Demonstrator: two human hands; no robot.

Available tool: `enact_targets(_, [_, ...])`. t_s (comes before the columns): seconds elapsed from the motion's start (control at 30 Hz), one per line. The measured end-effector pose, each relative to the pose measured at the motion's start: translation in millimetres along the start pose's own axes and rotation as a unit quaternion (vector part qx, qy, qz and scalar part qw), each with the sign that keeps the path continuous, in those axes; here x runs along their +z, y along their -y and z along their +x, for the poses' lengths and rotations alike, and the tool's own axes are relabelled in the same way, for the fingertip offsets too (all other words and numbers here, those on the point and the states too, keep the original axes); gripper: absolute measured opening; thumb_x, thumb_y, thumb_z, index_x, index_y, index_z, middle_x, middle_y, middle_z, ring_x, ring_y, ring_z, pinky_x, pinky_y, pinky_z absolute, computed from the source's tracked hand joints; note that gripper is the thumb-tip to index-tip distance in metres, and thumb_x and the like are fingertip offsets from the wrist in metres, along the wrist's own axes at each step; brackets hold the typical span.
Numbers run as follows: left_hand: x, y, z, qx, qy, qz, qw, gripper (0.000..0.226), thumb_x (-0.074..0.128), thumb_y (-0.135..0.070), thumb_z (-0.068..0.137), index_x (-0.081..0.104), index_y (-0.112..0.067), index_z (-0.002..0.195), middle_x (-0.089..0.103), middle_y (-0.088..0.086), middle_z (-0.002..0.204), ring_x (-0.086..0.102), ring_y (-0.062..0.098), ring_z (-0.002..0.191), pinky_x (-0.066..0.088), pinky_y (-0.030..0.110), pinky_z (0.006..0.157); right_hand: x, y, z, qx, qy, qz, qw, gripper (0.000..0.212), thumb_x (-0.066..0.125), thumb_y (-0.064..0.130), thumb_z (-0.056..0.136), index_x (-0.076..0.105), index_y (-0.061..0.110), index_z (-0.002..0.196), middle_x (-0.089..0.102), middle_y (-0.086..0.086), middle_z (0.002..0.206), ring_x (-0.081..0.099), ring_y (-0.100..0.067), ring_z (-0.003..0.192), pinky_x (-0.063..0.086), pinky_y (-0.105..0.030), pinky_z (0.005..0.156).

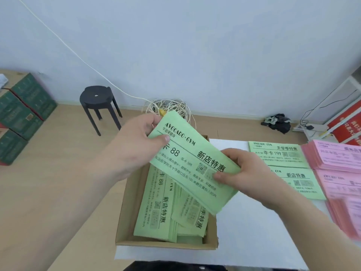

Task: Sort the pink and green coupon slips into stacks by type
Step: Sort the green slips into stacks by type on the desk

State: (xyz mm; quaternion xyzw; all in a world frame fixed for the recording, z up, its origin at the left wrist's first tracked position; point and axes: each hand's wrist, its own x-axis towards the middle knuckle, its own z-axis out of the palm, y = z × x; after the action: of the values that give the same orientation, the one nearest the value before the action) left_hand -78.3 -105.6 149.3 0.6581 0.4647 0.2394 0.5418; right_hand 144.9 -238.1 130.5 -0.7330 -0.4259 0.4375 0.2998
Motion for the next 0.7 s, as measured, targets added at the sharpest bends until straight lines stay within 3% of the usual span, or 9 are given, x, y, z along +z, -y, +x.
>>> enact_targets(0.1, [57, -2, -15, -0.015, 0.032, -0.026, 0.999, 0.030, 0.069, -0.006, 0.095, 0.063, -0.027, 0.116, 0.079, -0.009, 0.099, 0.077, 0.014, 0.087, 0.063, 0.043, 0.080, -47, -33, -17, 0.009, -0.103, -0.036, 0.994, 0.045, 0.087, 0.014, 0.076, 0.070, 0.043, 0.106, 0.068, 0.011, 0.092, 0.065, -0.002, 0.067, 0.048, -0.017, 0.057])
enact_targets(0.2, [133, 11, -32, -0.021, 0.048, -0.008, 0.999, 0.040, 0.067, -0.013, 0.096, 0.057, -0.043, 0.121, 0.075, -0.012, 0.106, 0.073, 0.007, 0.093, 0.061, 0.039, 0.085, -75, -93, -30, 0.048, -0.176, -0.041, 0.982, 0.051, 0.089, 0.013, 0.073, 0.070, 0.038, 0.112, 0.064, 0.008, 0.106, 0.064, -0.008, 0.081, 0.049, -0.024, 0.070])
enact_targets(0.27, [187, 25, -41, -0.034, 0.058, 0.012, 0.998, 0.047, 0.065, -0.021, 0.095, 0.049, -0.050, 0.129, 0.070, -0.012, 0.115, 0.069, 0.009, 0.102, 0.059, 0.041, 0.089, -83, -139, -36, 0.085, -0.183, -0.084, 0.976, 0.049, 0.085, 0.013, 0.076, 0.069, 0.034, 0.117, 0.059, 0.003, 0.119, 0.060, -0.016, 0.098, 0.048, -0.029, 0.081])
enact_targets(0.37, [250, 52, -55, -0.086, 0.077, 0.021, 0.993, 0.044, 0.061, -0.018, 0.098, 0.048, -0.043, 0.131, 0.068, -0.017, 0.108, 0.067, 0.008, 0.099, 0.058, 0.034, 0.084, -91, -196, -50, 0.131, -0.167, -0.146, 0.966, 0.050, 0.078, 0.013, 0.083, 0.063, 0.030, 0.127, 0.047, 0.001, 0.125, 0.053, -0.014, 0.095, 0.043, -0.022, 0.071])
enact_targets(0.57, [301, 82, -59, -0.130, 0.061, -0.007, 0.990, 0.037, 0.063, -0.013, 0.097, 0.053, -0.038, 0.122, 0.071, -0.016, 0.107, 0.069, 0.003, 0.095, 0.053, 0.020, 0.074, -115, -248, -58, 0.091, -0.180, -0.178, 0.963, 0.051, 0.076, 0.016, 0.087, 0.060, 0.027, 0.134, 0.038, 0.005, 0.132, 0.049, -0.013, 0.103, 0.043, -0.029, 0.088])
enact_targets(0.7, [312, 99, -67, -0.146, 0.063, 0.053, 0.986, 0.035, 0.062, -0.012, 0.094, 0.058, -0.035, 0.120, 0.070, -0.014, 0.111, 0.067, 0.007, 0.102, 0.058, 0.035, 0.089, -91, -268, -74, 0.085, -0.149, -0.358, 0.918, 0.047, 0.062, 0.036, 0.096, 0.052, 0.031, 0.142, 0.023, -0.004, 0.163, 0.033, -0.024, 0.144, 0.041, -0.037, 0.110])
